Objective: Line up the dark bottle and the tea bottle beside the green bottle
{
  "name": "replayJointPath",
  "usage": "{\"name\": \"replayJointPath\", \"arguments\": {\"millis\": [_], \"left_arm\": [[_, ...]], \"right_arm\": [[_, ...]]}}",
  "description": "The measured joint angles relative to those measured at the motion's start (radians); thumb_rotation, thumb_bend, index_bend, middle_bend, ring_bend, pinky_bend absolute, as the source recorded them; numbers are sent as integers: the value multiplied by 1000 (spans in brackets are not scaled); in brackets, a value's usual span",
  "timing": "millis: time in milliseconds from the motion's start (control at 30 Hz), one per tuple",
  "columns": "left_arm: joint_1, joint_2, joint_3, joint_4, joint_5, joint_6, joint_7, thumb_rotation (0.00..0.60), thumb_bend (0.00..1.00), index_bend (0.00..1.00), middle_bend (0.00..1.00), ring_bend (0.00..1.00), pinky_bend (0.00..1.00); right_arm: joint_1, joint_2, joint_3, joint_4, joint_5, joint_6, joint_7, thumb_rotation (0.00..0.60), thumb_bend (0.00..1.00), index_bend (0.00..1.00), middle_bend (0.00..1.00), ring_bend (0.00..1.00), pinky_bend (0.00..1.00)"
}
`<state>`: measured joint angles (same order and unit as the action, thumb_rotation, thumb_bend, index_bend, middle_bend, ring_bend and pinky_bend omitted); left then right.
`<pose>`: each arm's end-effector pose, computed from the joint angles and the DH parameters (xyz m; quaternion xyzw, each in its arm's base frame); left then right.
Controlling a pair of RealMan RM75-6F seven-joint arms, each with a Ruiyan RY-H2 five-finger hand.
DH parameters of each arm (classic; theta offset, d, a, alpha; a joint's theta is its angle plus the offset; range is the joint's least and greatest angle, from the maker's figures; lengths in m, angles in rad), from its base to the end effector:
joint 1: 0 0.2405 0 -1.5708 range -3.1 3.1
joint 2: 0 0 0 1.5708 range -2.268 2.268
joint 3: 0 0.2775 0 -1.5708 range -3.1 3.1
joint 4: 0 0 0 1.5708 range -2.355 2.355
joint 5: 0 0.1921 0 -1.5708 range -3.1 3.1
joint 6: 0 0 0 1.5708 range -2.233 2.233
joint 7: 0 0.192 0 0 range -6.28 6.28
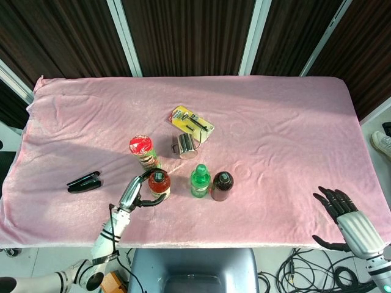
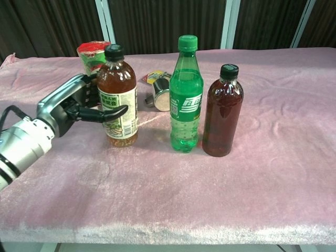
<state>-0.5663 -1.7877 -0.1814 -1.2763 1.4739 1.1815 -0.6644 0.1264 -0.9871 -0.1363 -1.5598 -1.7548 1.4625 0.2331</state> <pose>-0.1497 0.3544 -0.0469 -0.4908 -0.6009 -0.6067 0.1733 -0.3124 -0.1979 0.1779 0.6940 -0.4112 0.3715 0.4597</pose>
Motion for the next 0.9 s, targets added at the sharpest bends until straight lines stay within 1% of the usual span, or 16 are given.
{"name": "replayJointPath", "arguments": {"millis": [100,300,633,900], "left_arm": [[-26,-22,-25,20,-31,-34,8,600,560,614,645,416,347],[-54,-51,-48,52,-65,-75,-6,600,559,614,640,412,344],[-86,-99,-56,98,-75,-97,-18,600,559,609,618,386,313],[-100,-126,-47,154,-74,-109,-34,600,557,584,593,359,278]], "right_arm": [[1,0,1,-3,-4,-6,-3,600,327,0,0,0,112],[-1,0,6,-2,3,-7,-3,600,327,0,0,0,112],[-1,-3,12,-4,9,-16,-12,600,327,0,0,0,112],[-5,-1,11,-2,2,-8,-4,600,327,0,0,0,112]]}}
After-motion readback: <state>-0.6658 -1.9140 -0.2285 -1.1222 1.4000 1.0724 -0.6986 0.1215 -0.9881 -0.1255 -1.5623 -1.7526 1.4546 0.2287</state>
